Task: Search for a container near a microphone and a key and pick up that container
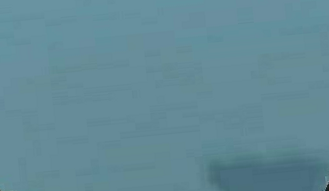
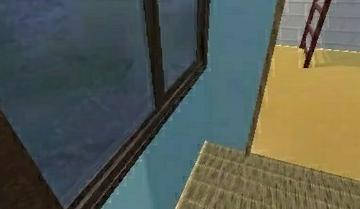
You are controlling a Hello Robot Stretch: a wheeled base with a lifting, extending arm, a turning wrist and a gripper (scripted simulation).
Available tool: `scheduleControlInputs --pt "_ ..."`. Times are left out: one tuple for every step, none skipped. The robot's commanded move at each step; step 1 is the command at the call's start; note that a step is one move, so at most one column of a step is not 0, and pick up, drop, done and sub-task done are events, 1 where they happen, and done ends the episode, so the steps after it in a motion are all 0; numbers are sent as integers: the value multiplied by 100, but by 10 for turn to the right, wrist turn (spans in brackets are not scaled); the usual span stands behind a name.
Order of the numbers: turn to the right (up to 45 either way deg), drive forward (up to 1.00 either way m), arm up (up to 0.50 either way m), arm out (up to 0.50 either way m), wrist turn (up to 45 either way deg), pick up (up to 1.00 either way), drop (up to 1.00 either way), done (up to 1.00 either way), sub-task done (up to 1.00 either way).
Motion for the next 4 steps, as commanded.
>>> scheduleControlInputs --pt "-450 0 0 0 0 0 0 0 0" --pt "-450 0 0 0 0 0 0 0 0" --pt "-450 0 0 0 0 0 0 0 0" --pt "-270 0 0 0 0 0 0 0 0"
